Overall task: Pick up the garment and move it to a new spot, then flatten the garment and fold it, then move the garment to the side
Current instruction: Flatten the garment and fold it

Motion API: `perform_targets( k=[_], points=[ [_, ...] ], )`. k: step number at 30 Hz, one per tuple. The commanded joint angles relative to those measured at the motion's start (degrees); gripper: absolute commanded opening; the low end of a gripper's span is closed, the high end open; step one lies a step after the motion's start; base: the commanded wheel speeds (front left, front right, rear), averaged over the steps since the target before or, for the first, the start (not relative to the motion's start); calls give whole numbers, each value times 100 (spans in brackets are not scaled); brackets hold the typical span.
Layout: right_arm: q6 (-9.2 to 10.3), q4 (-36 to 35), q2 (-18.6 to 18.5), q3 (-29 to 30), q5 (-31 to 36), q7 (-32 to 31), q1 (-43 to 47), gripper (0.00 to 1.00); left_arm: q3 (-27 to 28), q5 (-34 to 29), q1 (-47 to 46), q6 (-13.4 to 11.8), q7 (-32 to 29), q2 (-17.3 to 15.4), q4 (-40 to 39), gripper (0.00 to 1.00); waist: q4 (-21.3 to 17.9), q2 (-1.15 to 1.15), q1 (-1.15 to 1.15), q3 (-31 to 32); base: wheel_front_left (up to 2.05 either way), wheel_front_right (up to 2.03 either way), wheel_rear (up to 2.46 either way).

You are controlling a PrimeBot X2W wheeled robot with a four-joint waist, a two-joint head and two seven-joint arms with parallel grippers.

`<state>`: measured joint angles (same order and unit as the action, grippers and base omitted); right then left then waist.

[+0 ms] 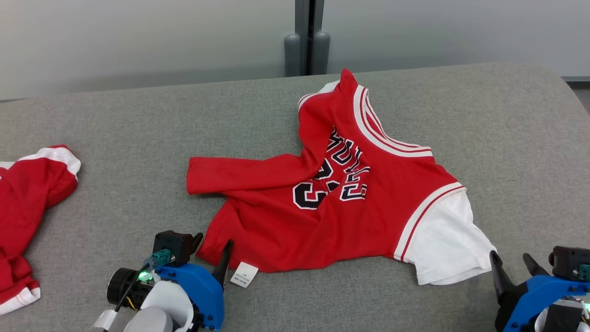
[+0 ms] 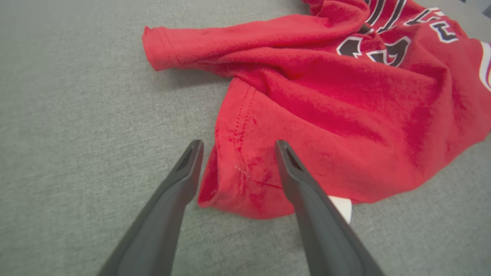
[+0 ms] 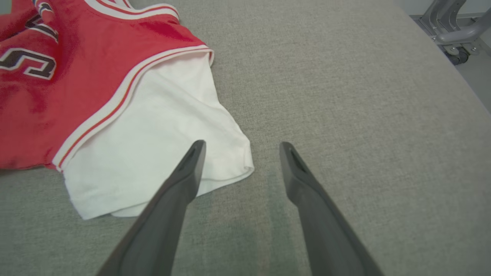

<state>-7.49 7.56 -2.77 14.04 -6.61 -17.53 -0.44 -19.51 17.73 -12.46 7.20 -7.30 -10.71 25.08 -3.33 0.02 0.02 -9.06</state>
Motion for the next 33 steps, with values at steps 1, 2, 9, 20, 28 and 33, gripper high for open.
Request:
perform_targets(
  k=[1, 2, 9, 20, 28, 33],
  points=[
    [-1, 70, -19, 14, 1, 10, -88, 100, -19, 37, -80, 33, -48, -19, 33, 100, 7, -2, -2, -62, 0, 0, 0],
    [-1, 157, -17, 5, 0, 2, -141, 100, -36, 36, -102, 33, -86, -33, 54, 100, -3, -2, -2, -92, 0, 0, 0],
    [-1, 532, -21, 36, 38, 32, -361, 100, -70, 50, 88, -60, -78, -111, -254, 100, -41, -2, -2, -158, 0, 0, 0],
    [-1, 1139, -21, 32, 155, 33, -644, 100, -212, 158, 323, -48, -350, -231, -889, 100, 64, -2, -2, -141, 0, 0, 0],
    [-1, 1624, -13, 75, 174, -182, -862, 100, -228, 223, 221, -119, -527, -240, -941, 100, 107, -2, -2, -262, 0, 0, 0],
    [-1, 1863, -4, -3, 269, -257, -972, 100, -218, 261, 148, -173, -677, -253, -856, 100, 107, -2, -2, -310, 0, 0, 0]
  ],
)
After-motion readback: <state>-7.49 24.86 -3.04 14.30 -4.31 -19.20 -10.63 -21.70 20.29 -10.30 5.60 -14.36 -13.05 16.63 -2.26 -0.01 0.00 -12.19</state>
